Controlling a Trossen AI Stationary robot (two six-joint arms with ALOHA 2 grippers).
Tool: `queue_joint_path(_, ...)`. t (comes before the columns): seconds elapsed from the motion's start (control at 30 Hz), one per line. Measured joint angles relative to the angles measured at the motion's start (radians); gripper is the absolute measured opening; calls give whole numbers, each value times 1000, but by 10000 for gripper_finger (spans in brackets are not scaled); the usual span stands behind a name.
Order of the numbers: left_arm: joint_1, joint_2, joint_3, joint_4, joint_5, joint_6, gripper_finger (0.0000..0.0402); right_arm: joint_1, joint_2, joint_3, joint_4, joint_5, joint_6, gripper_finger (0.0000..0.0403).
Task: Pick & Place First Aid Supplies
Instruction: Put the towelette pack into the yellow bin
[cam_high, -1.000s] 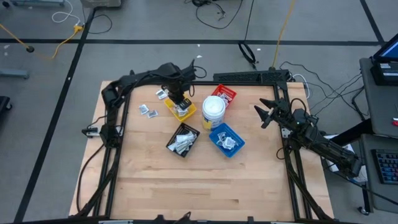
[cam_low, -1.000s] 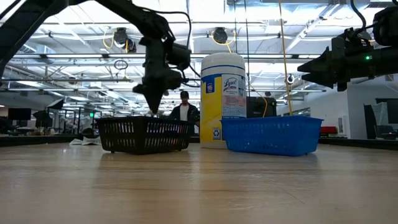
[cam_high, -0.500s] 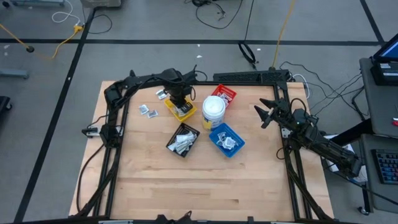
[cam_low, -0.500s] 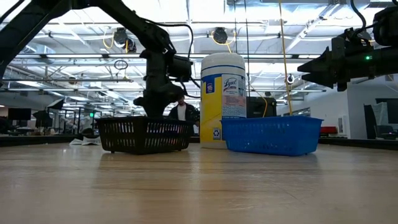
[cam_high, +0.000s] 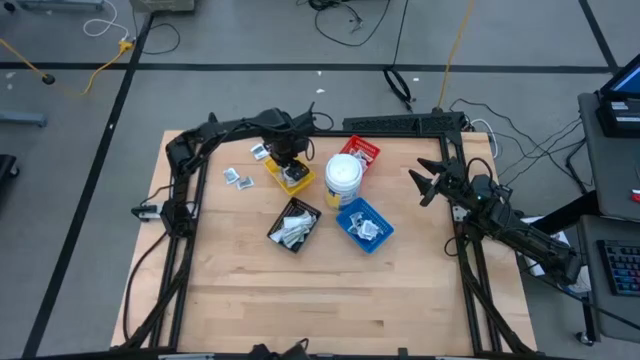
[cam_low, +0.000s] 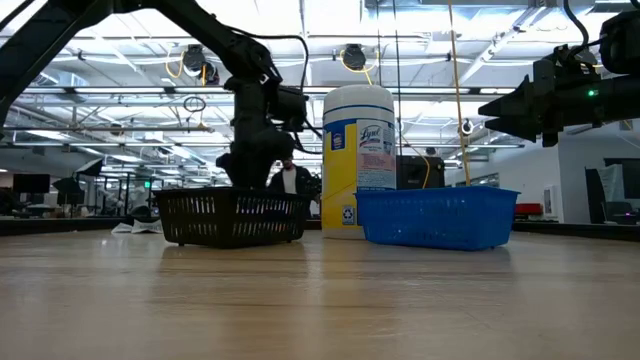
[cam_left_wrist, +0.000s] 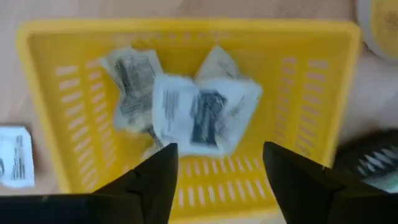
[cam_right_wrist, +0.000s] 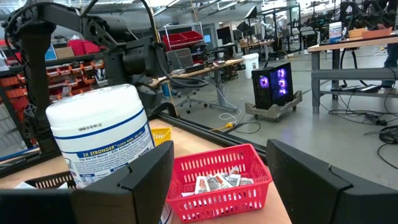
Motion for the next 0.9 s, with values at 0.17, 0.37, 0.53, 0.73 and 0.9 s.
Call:
queue_joint_path(0.17, 7, -28, 1, -36, 0, 76, 254, 0, 0, 0, 0, 0, 0, 254)
queue_joint_path(0.37, 20, -76, 1, -78, 0, 158, 255, 0, 0, 0, 0, 0, 0, 254)
queue_joint_path(0.53, 23, -106, 1, -111, -25, 257, 255, 0, 0, 0, 0, 0, 0, 254)
queue_joint_path(0.73, 43, -183, -129, -84, -46, 297, 255, 0, 0, 0, 0, 0, 0, 254)
queue_joint_path(0.9, 70, -275, -277, -69, -148, 303, 255, 0, 0, 0, 0, 0, 0, 254)
